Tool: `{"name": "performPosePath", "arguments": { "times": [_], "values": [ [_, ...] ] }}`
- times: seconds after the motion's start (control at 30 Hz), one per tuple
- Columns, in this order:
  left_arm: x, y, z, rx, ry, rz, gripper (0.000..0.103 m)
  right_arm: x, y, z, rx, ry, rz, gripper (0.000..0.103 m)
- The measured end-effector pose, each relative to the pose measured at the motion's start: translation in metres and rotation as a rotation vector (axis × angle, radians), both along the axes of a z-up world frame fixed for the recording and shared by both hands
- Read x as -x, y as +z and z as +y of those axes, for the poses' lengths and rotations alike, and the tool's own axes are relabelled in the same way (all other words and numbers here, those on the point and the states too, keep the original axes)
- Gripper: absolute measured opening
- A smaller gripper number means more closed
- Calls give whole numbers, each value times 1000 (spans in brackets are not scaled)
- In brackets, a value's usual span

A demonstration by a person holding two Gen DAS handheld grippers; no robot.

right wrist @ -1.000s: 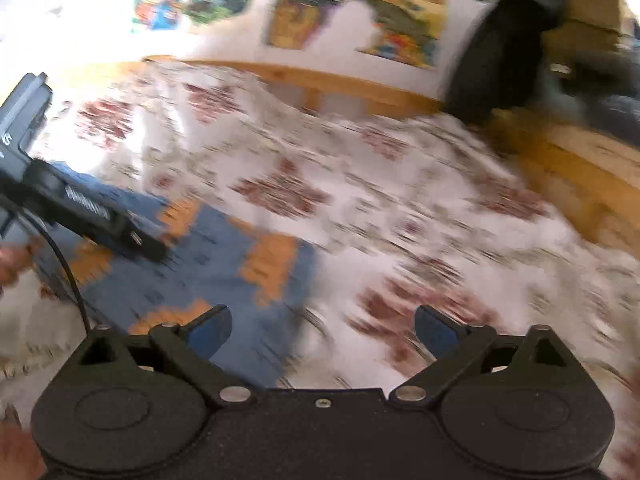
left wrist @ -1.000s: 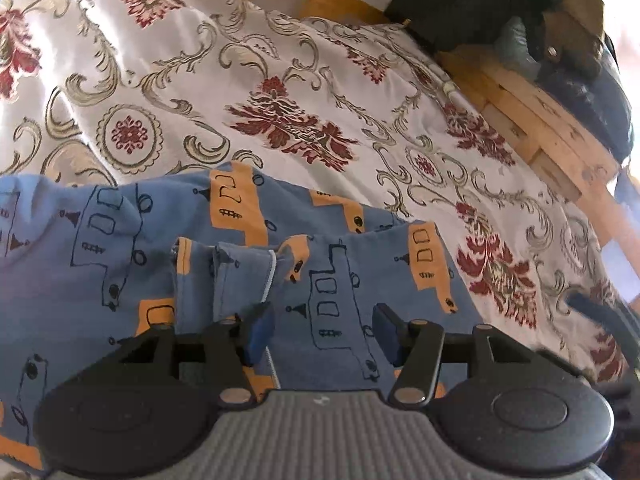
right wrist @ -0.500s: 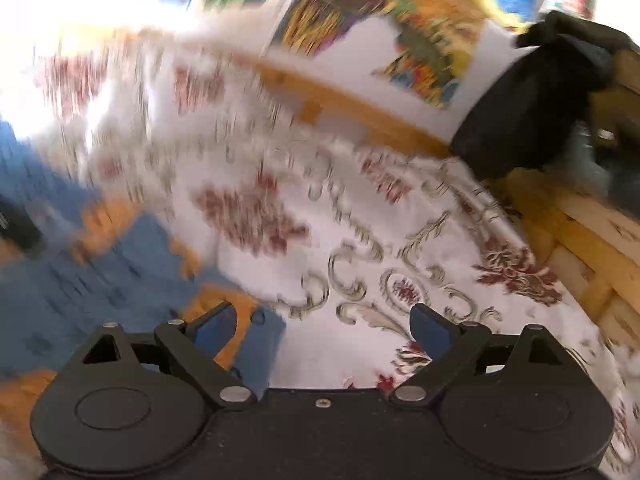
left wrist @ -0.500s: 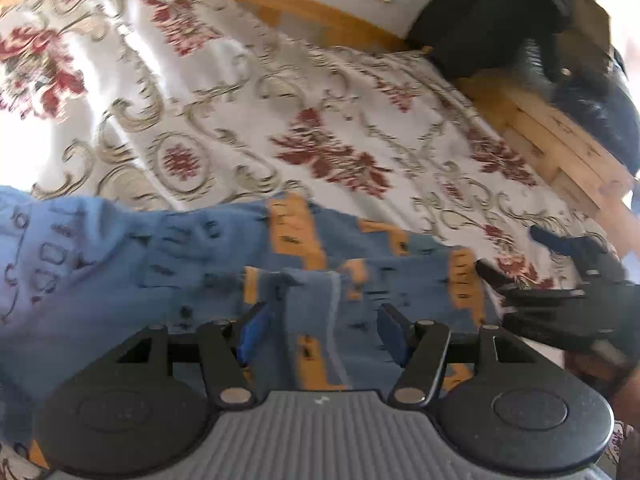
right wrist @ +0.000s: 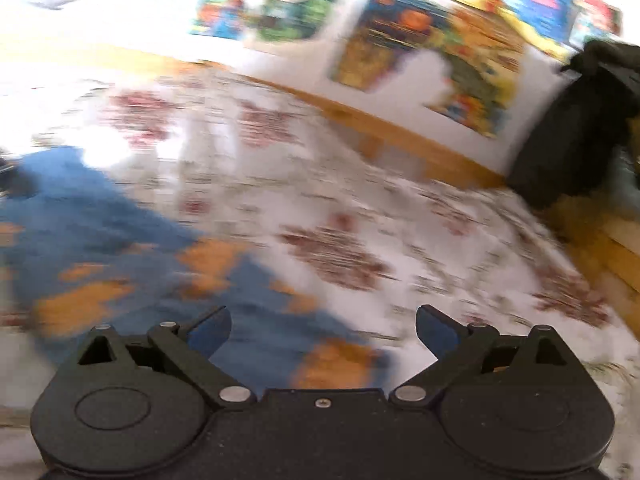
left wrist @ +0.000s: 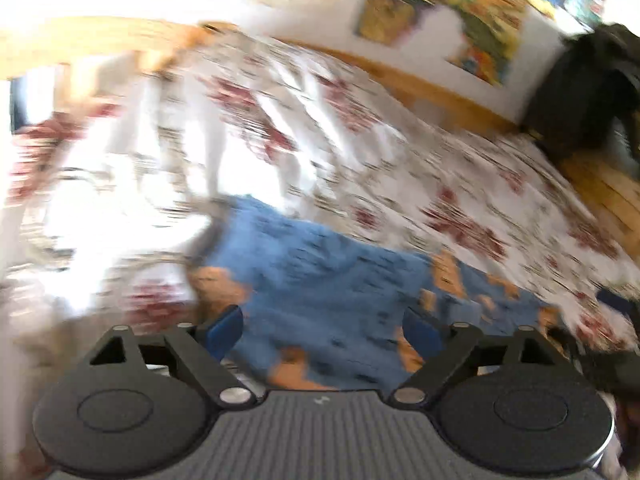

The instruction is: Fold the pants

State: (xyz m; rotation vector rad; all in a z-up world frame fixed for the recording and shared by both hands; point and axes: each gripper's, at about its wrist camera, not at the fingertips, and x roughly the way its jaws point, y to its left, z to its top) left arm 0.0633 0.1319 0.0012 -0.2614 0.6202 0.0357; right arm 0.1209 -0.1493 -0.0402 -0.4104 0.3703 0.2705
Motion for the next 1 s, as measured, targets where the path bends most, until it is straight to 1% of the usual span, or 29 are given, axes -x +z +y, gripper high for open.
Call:
{"name": "performPosePath", "arguments": {
  "times": [0.03, 0.1, 0.17, 0.23, 0.3, 0.37, 0.53, 0.7, 0.8, 0.83, 0.87, 0.9, 0.93, 0.97, 1.0],
  "values": [
    [2, -1, 5, -2, 33, 1, 95, 9, -1, 11, 12, 46, 3, 99],
    [1, -6, 17, 14, 89, 18, 95, 22, -8, 32, 62, 137, -1, 99],
    [-1, -10, 25, 63, 105, 1, 95, 33, -15, 47, 119, 199, -12, 99],
    [-8, -10, 28, 78, 117, -17, 95, 39, -16, 55, 131, 240, -9, 99],
    [-16, -11, 30, 97, 163, -36, 91, 40, -18, 57, 134, 243, -1, 100],
    [-22, -12, 28, 99, 196, -42, 72, 38, -18, 56, 130, 230, 9, 102],
    [-27, -13, 34, 138, 235, -43, 72, 29, -21, 50, 90, 200, 58, 102],
    [-27, -17, 52, 274, 276, -68, 76, 31, -24, 51, 89, 211, 60, 102],
    [-31, -18, 58, 321, 311, -60, 75, 29, -24, 50, 76, 209, 70, 102],
    [-33, -18, 58, 319, 323, -50, 70, 28, -24, 50, 73, 207, 72, 102],
    [-36, -18, 56, 307, 339, -29, 56, 28, -24, 50, 72, 207, 73, 102],
    [-38, -18, 55, 296, 346, -9, 47, 28, -24, 50, 72, 207, 75, 102],
    [-41, -19, 55, 288, 355, 12, 34, 28, -24, 49, 72, 212, 75, 102],
    [-43, -19, 55, 292, 356, 26, 28, 28, -23, 49, 71, 213, 74, 102],
    [-44, -20, 55, 305, 358, 28, 27, 28, -23, 49, 72, 213, 71, 102]
  ]
}}
